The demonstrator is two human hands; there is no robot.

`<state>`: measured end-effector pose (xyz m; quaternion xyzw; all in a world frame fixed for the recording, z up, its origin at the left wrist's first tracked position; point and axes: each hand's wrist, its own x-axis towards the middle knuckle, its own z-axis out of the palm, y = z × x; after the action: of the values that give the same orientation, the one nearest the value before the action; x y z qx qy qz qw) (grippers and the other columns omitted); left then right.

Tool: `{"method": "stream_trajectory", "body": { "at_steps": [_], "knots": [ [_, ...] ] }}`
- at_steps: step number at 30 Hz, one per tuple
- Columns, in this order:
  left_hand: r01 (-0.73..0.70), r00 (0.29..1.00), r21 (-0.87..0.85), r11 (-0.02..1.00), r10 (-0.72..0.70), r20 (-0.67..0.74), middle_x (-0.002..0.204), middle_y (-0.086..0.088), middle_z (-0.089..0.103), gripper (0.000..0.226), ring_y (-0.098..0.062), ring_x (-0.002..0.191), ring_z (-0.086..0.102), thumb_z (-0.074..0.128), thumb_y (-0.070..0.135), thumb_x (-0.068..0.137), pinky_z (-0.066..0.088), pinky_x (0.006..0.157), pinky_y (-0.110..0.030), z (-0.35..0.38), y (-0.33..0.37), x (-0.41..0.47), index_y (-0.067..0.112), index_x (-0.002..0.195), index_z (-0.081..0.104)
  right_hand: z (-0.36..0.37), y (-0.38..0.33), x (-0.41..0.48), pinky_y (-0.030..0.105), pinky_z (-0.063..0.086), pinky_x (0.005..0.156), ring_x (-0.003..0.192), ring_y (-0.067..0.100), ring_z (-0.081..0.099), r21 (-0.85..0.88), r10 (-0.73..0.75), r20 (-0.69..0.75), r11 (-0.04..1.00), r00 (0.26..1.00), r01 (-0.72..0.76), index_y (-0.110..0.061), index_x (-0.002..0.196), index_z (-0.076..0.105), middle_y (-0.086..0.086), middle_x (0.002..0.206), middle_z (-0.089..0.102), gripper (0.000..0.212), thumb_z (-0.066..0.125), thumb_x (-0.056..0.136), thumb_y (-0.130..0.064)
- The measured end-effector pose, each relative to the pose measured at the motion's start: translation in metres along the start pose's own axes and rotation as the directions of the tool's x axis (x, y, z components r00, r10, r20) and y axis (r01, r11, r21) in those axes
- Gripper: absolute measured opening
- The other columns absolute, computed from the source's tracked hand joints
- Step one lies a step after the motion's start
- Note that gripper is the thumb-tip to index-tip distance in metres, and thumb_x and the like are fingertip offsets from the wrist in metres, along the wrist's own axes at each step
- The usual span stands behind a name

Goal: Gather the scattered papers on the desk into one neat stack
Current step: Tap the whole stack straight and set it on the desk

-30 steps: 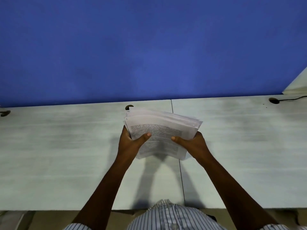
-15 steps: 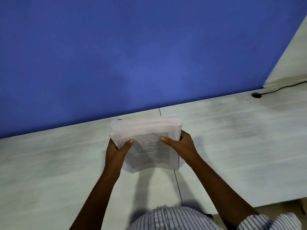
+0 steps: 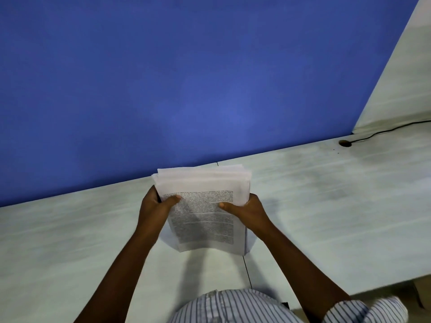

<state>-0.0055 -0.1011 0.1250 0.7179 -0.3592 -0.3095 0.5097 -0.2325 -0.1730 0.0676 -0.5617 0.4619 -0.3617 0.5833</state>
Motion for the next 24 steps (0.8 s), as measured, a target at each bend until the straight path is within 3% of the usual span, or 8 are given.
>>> {"method": "stream_trajectory", "body": {
  "at_steps": [3,5,7,9,12,14,20,24],
  "knots": [
    [-0.079,0.997,0.158,0.984,0.082,-0.015,0.137,-0.004,0.056,0.059,-0.028,0.124,0.055,0.076,0.023,0.085,0.048,0.100,-0.043,-0.007,0.021,0.004,0.021,0.137,0.048,0.001,0.005,-0.004,0.036,0.059,0.085,0.098,0.015,0.069,-0.028,0.020,0.021,0.999,1.000,-0.019,-0.029,0.107,0.068,-0.006,0.107,0.072,0.037,0.085,0.074,-0.031],
    [-0.257,0.962,0.323,0.911,0.272,-0.003,0.146,-0.004,0.046,0.069,-0.025,0.132,0.047,0.077,0.031,0.083,0.043,0.103,-0.040,-0.008,0.036,-0.001,0.022,0.142,0.043,0.004,0.006,-0.010,0.041,0.059,0.087,0.098,0.016,0.070,-0.029,0.030,0.019,0.999,0.999,-0.029,-0.027,0.109,0.069,-0.004,0.109,0.073,0.040,0.086,0.074,-0.032],
    [-0.485,0.855,0.445,0.753,0.514,0.063,0.151,-0.002,0.040,0.073,-0.023,0.138,0.039,0.074,0.045,0.082,0.039,0.108,-0.042,-0.007,0.048,-0.007,0.022,0.143,0.042,0.004,0.008,-0.014,0.041,0.059,0.086,0.097,0.017,0.071,-0.025,0.035,0.014,0.999,0.999,-0.034,-0.025,0.109,0.071,-0.003,0.108,0.074,0.040,0.087,0.073,-0.031],
    [-0.632,0.736,0.549,0.547,0.645,0.205,0.156,-0.004,0.035,0.078,-0.024,0.145,0.029,0.062,0.061,0.085,0.028,0.118,-0.046,-0.002,0.053,-0.013,0.017,0.147,0.039,0.005,0.006,-0.018,0.036,0.060,0.082,0.095,0.017,0.072,-0.025,0.033,0.004,0.999,0.999,-0.032,-0.025,0.105,0.071,-0.003,0.104,0.075,0.037,0.087,0.072,-0.029],
    [-0.672,0.707,0.689,0.271,0.510,0.490,0.161,-0.003,0.027,0.090,-0.022,0.151,0.017,0.041,0.076,0.086,0.005,0.124,-0.049,0.011,0.055,-0.024,0.018,0.154,0.026,0.006,0.000,-0.023,0.024,0.059,0.074,0.089,0.008,0.070,-0.023,0.025,-0.010,0.999,1.000,-0.026,-0.031,0.098,0.067,-0.010,0.097,0.072,0.034,0.088,0.071,-0.027],
    [-0.661,0.722,0.734,0.153,0.394,0.569,0.159,-0.002,0.031,0.089,-0.021,0.149,0.022,0.044,0.075,0.086,0.001,0.123,-0.051,0.012,0.052,-0.030,0.021,0.154,0.022,0.009,0.002,-0.026,0.028,0.059,0.080,0.094,0.011,0.069,-0.040,0.009,-0.016,0.999,1.000,-0.009,-0.033,0.101,0.064,-0.010,0.100,0.071,0.039,0.088,0.070,-0.029],
    [-0.624,0.735,0.769,0.137,0.436,0.518,0.162,-0.003,0.024,0.087,-0.024,0.151,0.017,0.055,0.063,0.089,0.001,0.124,-0.050,-0.011,0.069,-0.037,0.020,0.155,0.019,0.012,0.013,-0.033,0.040,0.060,0.086,0.101,0.019,0.070,-0.052,0.014,-0.039,0.999,0.999,-0.016,-0.018,0.118,0.067,0.001,0.112,0.073,0.057,0.089,0.067,-0.033],
    [-0.626,0.750,0.769,0.127,0.369,0.550,0.146,0.000,0.049,0.059,-0.021,0.136,0.043,0.057,0.046,0.095,0.005,0.122,-0.045,-0.012,0.060,-0.044,0.026,0.146,0.035,0.015,0.011,-0.036,0.041,0.060,0.085,0.100,0.021,0.070,-0.040,0.014,-0.069,0.999,0.998,-0.017,-0.016,0.118,0.067,0.003,0.111,0.073,0.054,0.087,0.070,-0.030]
  ]
}}
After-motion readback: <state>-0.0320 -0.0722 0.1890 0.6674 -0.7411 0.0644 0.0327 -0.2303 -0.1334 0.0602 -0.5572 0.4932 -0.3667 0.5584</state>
